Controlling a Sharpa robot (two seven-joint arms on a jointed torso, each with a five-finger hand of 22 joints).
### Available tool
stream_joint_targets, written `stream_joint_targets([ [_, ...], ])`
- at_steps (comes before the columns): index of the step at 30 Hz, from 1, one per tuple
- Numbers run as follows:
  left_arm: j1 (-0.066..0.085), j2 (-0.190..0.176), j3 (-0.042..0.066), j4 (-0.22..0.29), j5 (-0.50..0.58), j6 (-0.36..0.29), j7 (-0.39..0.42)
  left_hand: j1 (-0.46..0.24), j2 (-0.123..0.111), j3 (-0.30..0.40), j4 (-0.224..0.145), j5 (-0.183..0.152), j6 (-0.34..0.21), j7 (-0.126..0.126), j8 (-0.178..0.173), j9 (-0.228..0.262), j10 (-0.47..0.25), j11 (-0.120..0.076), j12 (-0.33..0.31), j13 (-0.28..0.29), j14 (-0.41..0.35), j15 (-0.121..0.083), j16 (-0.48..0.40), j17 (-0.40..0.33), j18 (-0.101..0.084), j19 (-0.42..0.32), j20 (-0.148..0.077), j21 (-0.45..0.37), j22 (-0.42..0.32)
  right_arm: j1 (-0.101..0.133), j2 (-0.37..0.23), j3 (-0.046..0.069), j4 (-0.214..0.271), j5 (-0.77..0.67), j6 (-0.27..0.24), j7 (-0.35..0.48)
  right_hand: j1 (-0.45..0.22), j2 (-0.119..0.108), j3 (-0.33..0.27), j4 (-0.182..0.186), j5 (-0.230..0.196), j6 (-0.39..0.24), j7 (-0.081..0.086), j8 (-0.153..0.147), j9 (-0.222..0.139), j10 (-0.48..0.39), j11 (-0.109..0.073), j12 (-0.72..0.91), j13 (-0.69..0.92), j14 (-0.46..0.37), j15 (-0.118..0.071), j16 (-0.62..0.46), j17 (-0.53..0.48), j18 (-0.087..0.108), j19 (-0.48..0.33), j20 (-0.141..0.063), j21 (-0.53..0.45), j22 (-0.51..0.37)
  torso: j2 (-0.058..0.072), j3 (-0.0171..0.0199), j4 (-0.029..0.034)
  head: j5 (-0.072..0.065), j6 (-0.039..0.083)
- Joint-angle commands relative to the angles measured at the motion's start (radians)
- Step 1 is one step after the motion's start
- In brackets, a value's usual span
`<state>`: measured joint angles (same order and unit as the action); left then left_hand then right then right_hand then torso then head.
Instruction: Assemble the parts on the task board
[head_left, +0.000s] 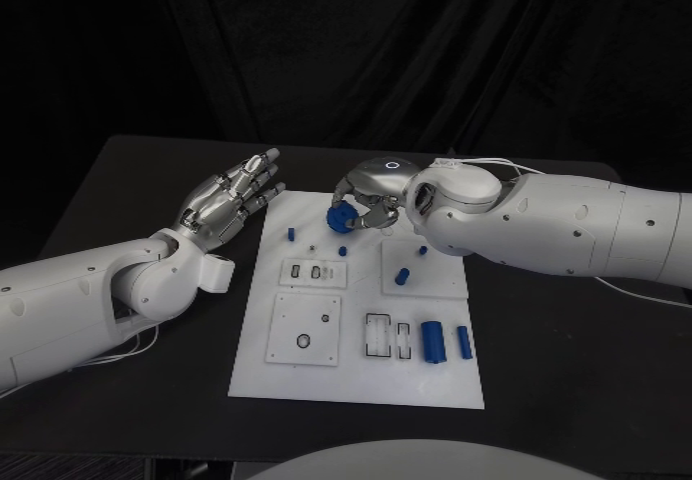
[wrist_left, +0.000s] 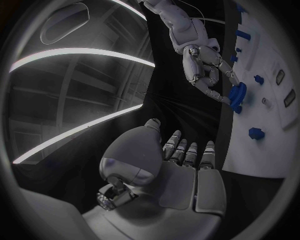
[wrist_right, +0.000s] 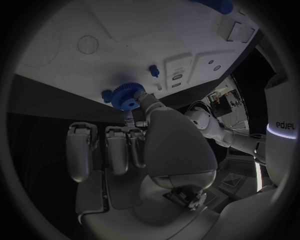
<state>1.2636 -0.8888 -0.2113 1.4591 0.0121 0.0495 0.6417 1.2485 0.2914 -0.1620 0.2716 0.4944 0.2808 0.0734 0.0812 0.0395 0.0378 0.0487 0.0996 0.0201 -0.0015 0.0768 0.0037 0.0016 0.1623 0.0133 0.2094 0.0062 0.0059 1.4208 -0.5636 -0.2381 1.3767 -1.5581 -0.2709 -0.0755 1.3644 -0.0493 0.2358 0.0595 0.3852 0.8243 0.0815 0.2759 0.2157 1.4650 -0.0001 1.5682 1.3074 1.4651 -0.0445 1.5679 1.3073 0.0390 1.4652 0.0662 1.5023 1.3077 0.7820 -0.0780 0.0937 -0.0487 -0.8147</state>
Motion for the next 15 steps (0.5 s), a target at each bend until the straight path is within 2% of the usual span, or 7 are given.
stream_joint_targets([
  [1, -0.001, 0.004, 0.001, -0.002, -0.001, 0.011, 0.008, 0.009, -0.002, 0.004, -0.001, 0.004, -0.003, 0.002, 0.004, 0.0, 0.001, 0.005, -0.004, 0.001, 0.002, 0.008, -0.004, -0.002, 0.02, -0.003, 0.006, 0.002, 0.0, -0.005, 0.01, 0.001, -0.012, -0.005, 0.026, 0.001, -0.009, 0.0, 0.003, 0.004, -0.007, -0.008, -0.002, 0.125, 0.299, 0.106, 0.0, 0.003, 0.263, 0.106, -0.002, 0.003, 0.263, -0.016, 0.039, 0.0, -0.006, 0.233, -0.001, 0.0002, 0.0005, -0.002, 0.0],
  [4, -0.001, 0.005, 0.001, -0.003, -0.001, 0.01, 0.008, 0.01, -0.002, 0.006, -0.002, 0.005, -0.003, 0.001, 0.004, 0.0, 0.001, 0.005, -0.004, 0.001, 0.002, 0.008, -0.004, -0.002, 0.02, -0.002, 0.006, 0.002, 0.0, -0.006, 0.02, 0.001, -0.022, -0.005, 0.03, 0.0, -0.006, -0.001, 0.007, 0.004, -0.011, -0.012, -0.002, 0.117, 0.294, 0.106, 0.001, 0.003, 0.263, 0.106, -0.001, 0.003, 0.263, -0.015, 0.037, 0.001, -0.008, 0.232, -0.001, 0.0005, 0.0, -0.004, -0.002],
  [8, -0.001, 0.005, 0.001, -0.002, -0.001, 0.012, 0.005, 0.01, -0.002, 0.006, -0.002, 0.005, -0.003, 0.001, 0.004, 0.0, 0.001, 0.005, -0.004, 0.001, 0.002, 0.008, -0.004, -0.002, 0.02, -0.002, 0.006, 0.002, 0.0, -0.007, 0.037, 0.001, -0.035, -0.005, 0.039, -0.002, -0.012, -0.006, 0.011, 0.013, -0.062, -0.028, 0.0, 0.071, 0.266, 0.106, 0.004, 0.003, 0.263, 0.106, 0.002, 0.003, 0.263, -0.016, 0.039, 0.005, -0.005, 0.233, -0.001, 0.0009, 0.0018, -0.005, -0.005],
  [11, -0.001, 0.006, 0.001, -0.002, -0.001, 0.013, 0.004, 0.011, -0.003, 0.007, -0.003, 0.007, -0.002, 0.001, 0.005, 0.0, 0.001, 0.004, -0.005, 0.001, 0.002, 0.009, -0.004, -0.002, 0.02, -0.002, 0.006, 0.002, 0.0, -0.007, 0.047, 0.001, -0.042, -0.005, 0.042, -0.003, -0.011, -0.008, 0.013, 0.015, -0.073, -0.033, 0.0, 0.055, 0.256, 0.106, 0.004, 0.003, 0.263, 0.106, 0.002, 0.003, 0.263, -0.016, 0.039, 0.005, -0.006, 0.233, -0.001, 0.0005, 0.0029, -0.006, -0.005],
  [15, -0.001, 0.007, 0.001, -0.004, -0.001, 0.014, 0.004, 0.011, -0.003, 0.007, -0.004, 0.007, -0.002, 0.001, 0.005, 0.0, 0.001, 0.004, -0.004, 0.001, 0.002, 0.009, -0.004, -0.002, 0.02, -0.002, 0.006, 0.002, 0.0, -0.008, 0.057, 0.002, -0.049, -0.005, 0.052, -0.006, -0.011, -0.015, 0.018, 0.018, -0.084, -0.052, -0.003, 0.007, 0.225, 0.106, 0.003, 0.003, 0.263, 0.106, 0.001, 0.003, 0.263, -0.015, 0.036, 0.005, -0.009, 0.232, -0.002, -0.0003, 0.0023, -0.004, -0.006],
])
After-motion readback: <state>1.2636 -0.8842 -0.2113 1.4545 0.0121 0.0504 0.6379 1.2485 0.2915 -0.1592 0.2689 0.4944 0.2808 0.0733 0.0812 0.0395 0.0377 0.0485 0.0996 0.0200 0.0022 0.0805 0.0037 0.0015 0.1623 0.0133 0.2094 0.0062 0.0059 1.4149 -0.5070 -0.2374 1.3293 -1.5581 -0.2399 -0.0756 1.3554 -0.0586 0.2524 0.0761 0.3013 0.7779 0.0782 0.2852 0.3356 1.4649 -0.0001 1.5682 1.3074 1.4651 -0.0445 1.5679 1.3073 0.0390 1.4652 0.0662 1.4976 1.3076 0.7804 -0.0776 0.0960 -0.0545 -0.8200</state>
